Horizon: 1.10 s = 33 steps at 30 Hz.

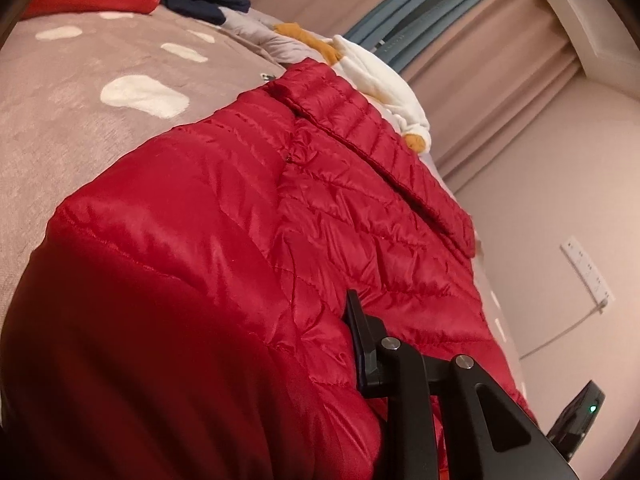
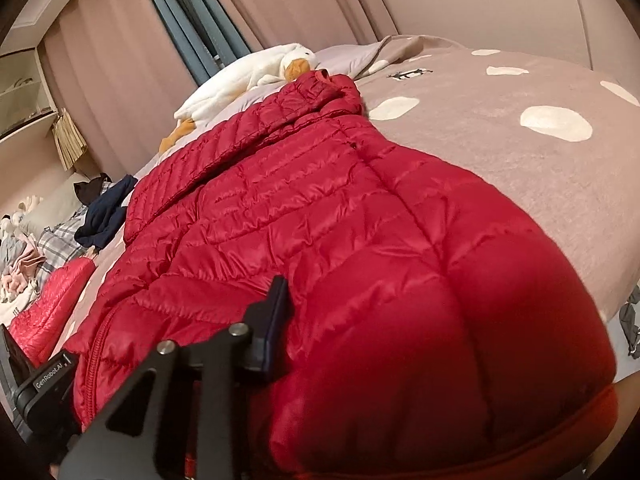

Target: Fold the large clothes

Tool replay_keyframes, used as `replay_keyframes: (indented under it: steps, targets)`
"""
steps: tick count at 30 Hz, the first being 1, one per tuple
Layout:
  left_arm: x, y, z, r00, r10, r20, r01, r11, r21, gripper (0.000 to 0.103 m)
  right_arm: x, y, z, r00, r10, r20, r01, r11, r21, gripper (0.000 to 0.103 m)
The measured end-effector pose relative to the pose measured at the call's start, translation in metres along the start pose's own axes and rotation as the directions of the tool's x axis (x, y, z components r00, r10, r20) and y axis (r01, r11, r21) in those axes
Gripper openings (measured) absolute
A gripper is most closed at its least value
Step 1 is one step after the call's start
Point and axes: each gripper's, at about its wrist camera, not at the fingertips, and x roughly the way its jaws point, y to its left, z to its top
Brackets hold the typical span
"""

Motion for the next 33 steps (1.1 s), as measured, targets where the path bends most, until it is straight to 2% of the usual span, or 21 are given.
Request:
replay_keyframes:
  steps: [2,5,7,10,16,19,23,25,29,31,33]
  targets:
    - [-0.006,-0.002,0.0,1.0,0.018,0.001,-0.018,1.0,0.0,0.025,-0.004,-0.004,0.004,1.0,0.011,-0.015,-0.01,1.0,0.03,0.015]
    - [-0.019,-0.015,-0.001,0.992,0.118,0.044,-0.121,0.989,0.084,0.024,-0.025,-0.007,0.01,0.997,0.064,0.037,-0.066,0.994,0.082,0.012]
    - [-0.033,-0.027,-0.002,0.985,0.154,0.082,-0.164,0.978,0.131,0.024,-0.041,0.001,0.016,0.995,0.071,0.069,-0.075,0.996,0.05,0.011]
    - [-0.061,-0.038,0.001,0.984,0.125,0.126,-0.143,0.978,0.149,0.023,-0.07,0.012,0.026,0.987,0.093,0.134,-0.095,0.995,0.008,0.011]
    - [-0.112,-0.064,0.011,0.975,0.101,0.196,-0.138,0.974,0.183,0.023,-0.117,0.019,0.044,0.967,0.169,0.192,-0.174,0.985,0.011,0.011]
    - [-0.134,-0.085,0.01,0.959,0.089,0.267,-0.151,0.963,0.224,0.023,-0.144,0.023,0.05,0.954,0.199,0.223,-0.198,0.98,-0.026,0.011]
    - [-0.158,-0.115,0.006,0.933,0.064,0.354,-0.182,0.933,0.311,0.023,-0.176,0.032,0.056,0.937,0.204,0.285,-0.182,0.978,-0.102,0.012]
    - [-0.16,-0.124,0.009,0.931,0.059,0.36,-0.182,0.929,0.321,0.023,-0.186,0.034,0.061,0.931,0.203,0.302,-0.175,0.977,-0.119,0.012]
    - [-0.161,-0.132,0.022,0.944,0.008,0.33,-0.118,0.942,0.313,0.023,-0.19,0.03,0.075,0.935,0.195,0.295,-0.175,0.98,-0.095,0.013]
    - [-0.16,-0.136,0.028,0.942,-0.027,0.335,-0.09,0.94,0.329,0.023,-0.192,0.028,0.078,0.931,0.202,0.304,-0.18,0.979,-0.096,0.015]
    - [-0.148,-0.143,0.039,0.942,-0.019,0.335,-0.102,0.935,0.339,0.023,-0.186,0.03,0.085,0.934,0.192,0.302,-0.169,0.98,-0.101,0.015]
